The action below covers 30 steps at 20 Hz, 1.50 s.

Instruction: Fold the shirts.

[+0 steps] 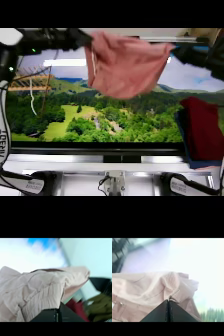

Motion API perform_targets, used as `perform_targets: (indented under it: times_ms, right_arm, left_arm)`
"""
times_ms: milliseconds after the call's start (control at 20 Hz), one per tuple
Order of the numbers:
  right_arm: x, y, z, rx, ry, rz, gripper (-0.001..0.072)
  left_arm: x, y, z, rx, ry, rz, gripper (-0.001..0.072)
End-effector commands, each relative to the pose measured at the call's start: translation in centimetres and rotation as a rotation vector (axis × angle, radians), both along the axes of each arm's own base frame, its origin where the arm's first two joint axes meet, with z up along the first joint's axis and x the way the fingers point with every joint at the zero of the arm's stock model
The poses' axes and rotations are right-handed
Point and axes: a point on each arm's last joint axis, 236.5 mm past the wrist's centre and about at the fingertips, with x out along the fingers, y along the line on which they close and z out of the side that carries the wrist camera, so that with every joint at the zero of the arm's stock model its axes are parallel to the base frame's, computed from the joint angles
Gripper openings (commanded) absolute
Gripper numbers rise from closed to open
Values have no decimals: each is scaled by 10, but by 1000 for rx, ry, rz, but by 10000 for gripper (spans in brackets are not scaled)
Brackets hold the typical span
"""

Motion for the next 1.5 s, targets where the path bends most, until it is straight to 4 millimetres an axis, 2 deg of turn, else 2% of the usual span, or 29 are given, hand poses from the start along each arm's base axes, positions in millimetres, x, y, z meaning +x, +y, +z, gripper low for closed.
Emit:
perform_targets:
  times_ms: [0,50,100,150,300,350,450,550,650,800,950,1100,1150,1300,1400,1450]
  right_arm:
    - [-19,-1,105,-62,-248,-25,46]
    - [-31,4,104,-106,-237,3,46]
    - [-45,10,86,-166,-167,50,46]
    - [-59,15,56,-225,-46,95,46]
    - [-109,7,-75,-451,428,183,46]
    - [-127,8,-115,-487,550,210,46]
    - [-159,14,-177,-511,705,256,46]
    - [-200,10,-229,-529,864,286,47]
    - [-236,-2,-259,-565,971,299,47]
    - [-262,-25,-268,-659,1024,267,47]
    - [-263,-25,-257,-656,995,244,47]
    - [-262,-23,-251,-647,969,226,47]
    - [-263,-23,-247,-645,959,218,47]
    - [-262,-24,-227,-649,889,182,47]
    - [-260,-26,-208,-657,821,149,48]
    - [-258,-31,-199,-674,786,120,49]
  left_arm:
    - [-13,20,98,-231,-133,48,35]
    - [-24,18,88,-174,-142,3,34]
    - [-37,12,61,-80,-119,-76,34]
    - [-51,6,21,26,-42,-157,34]
    - [-101,2,-138,443,258,-349,33]
    - [-116,2,-181,540,336,-383,33]
    - [-156,-6,-248,642,473,-473,33]
    - [-195,-11,-289,680,579,-555,33]
    - [-222,-7,-307,699,643,-591,33]
    - [-242,4,-304,700,659,-594,33]
    - [-276,4,-307,701,697,-633,33]
    - [-328,-18,-321,661,778,-738,33]
    - [-340,-28,-325,648,782,-754,33]
    - [-357,-56,-327,625,738,-772,33]
    - [-359,-73,-317,551,741,-768,37]
    - [-360,-78,-311,516,750,-772,138]
